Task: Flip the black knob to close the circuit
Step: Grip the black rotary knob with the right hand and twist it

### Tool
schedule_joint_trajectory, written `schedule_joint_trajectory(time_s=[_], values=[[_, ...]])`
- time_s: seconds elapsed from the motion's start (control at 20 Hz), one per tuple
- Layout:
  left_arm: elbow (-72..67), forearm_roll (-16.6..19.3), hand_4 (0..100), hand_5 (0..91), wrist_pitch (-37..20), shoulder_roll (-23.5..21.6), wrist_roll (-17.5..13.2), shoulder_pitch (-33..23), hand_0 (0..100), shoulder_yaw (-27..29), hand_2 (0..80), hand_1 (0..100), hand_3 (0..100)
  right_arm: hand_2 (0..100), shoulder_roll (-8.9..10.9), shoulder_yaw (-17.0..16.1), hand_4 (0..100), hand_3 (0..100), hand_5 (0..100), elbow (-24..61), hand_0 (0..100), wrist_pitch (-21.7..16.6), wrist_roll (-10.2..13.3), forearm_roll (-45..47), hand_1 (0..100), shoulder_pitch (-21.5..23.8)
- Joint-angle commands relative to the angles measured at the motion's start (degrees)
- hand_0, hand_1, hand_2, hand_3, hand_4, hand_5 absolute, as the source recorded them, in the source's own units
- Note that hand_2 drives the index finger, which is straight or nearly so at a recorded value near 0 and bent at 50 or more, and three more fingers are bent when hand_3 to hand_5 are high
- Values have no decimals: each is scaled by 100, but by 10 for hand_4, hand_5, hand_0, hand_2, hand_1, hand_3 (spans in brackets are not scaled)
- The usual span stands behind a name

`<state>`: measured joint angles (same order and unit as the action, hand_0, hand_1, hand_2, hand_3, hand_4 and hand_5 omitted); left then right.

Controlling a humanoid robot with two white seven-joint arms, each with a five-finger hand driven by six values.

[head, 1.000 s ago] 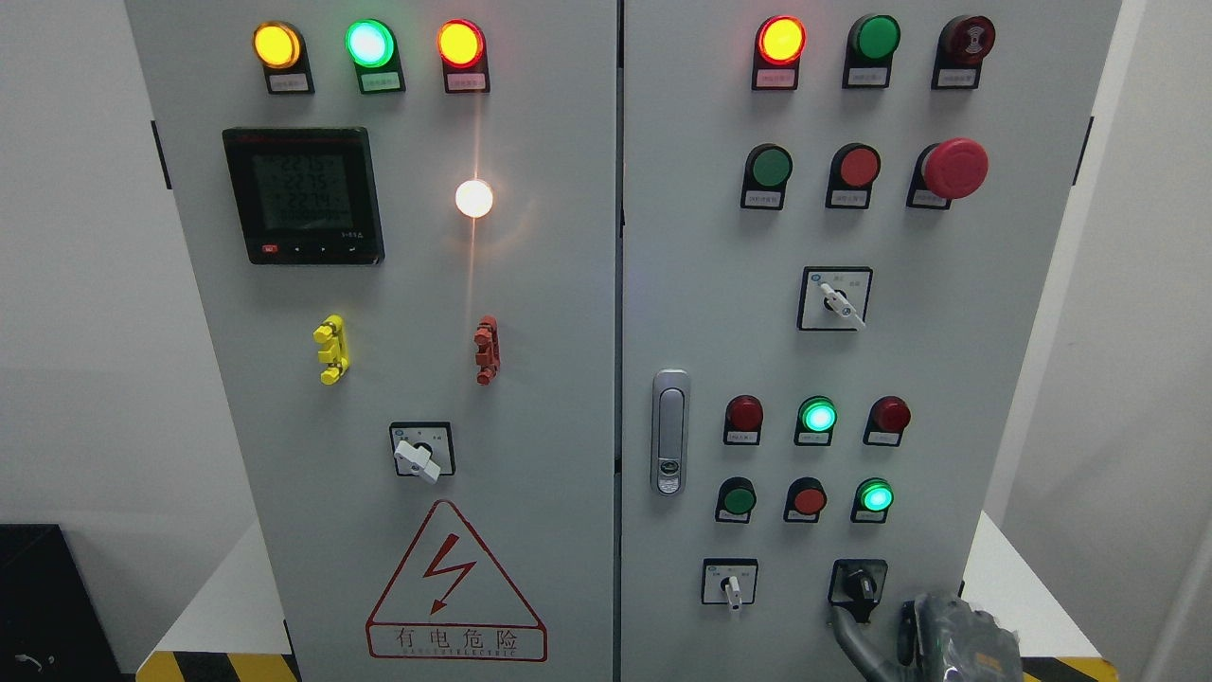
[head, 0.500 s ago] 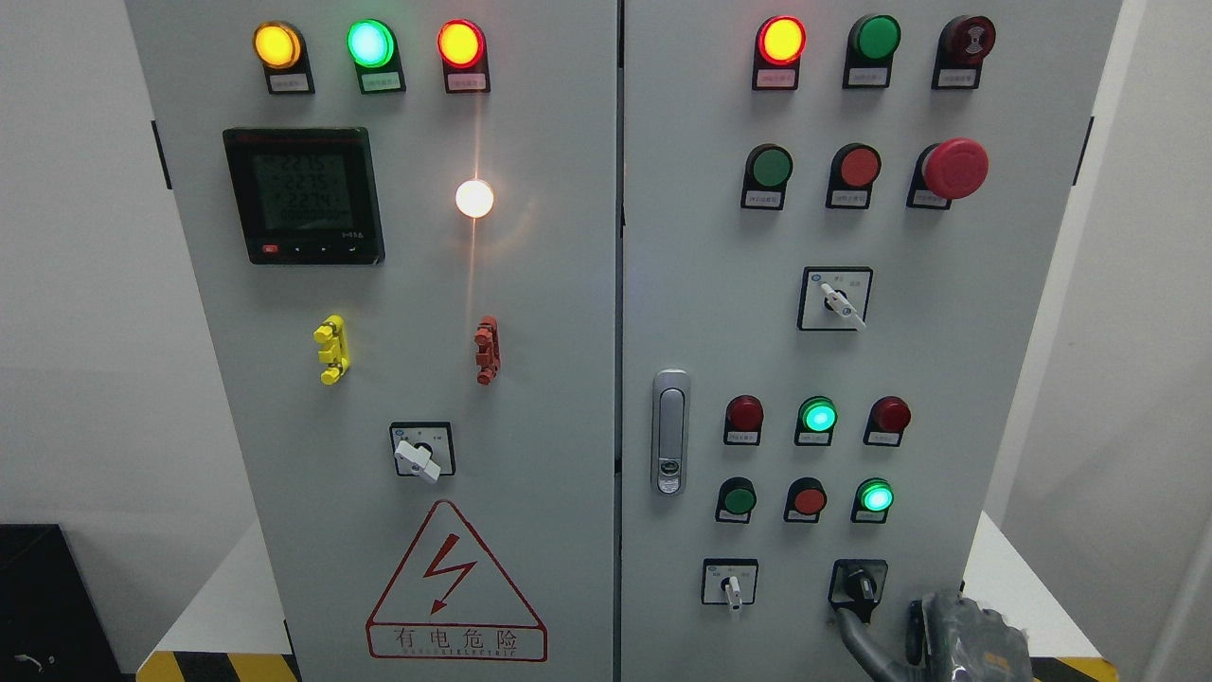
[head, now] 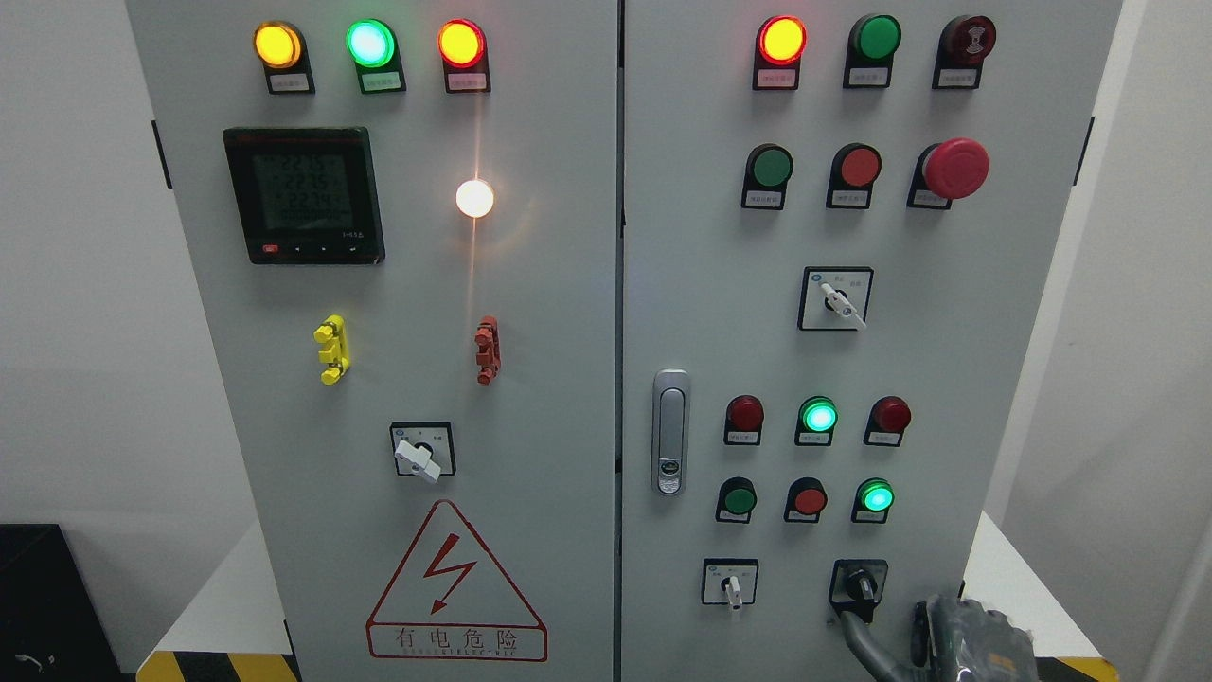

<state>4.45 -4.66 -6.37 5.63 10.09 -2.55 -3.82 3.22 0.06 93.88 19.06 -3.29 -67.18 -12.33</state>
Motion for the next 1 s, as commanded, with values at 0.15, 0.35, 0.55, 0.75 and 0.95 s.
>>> schedule_joint_trajectory(time_s=[0.15, 0.35, 0.55, 0.75, 0.95], values=[[-6, 0, 0, 0, -4, 0, -7, 0, 120, -5, 0, 556, 0, 890, 56, -191, 1000, 1000, 1000, 7, 0, 10, -22, 12, 0, 3], [3, 0, 0, 0, -4, 0, -7, 0, 120, -5, 0, 556, 0, 889, 56, -226, 1000, 1000, 1000, 25, 0, 10, -40, 30, 0, -15], [-6, 0, 0, 0, -4, 0, -7, 0, 120, 4, 0, 556, 0, 889, 65, -235, 1000, 1000, 1000, 25, 0, 19, -49, 135, 0, -15], [-6, 0, 0, 0, -4, 0, -7, 0, 120, -5, 0, 556, 0, 888, 65, -261, 1000, 1000, 1000, 25, 0, 19, -40, 135, 0, -15], [-6, 0, 0, 0, -4, 0, -7, 0, 120, 4, 0, 556, 0, 886, 65, -270, 1000, 1000, 1000, 34, 0, 19, -40, 144, 0, -15]])
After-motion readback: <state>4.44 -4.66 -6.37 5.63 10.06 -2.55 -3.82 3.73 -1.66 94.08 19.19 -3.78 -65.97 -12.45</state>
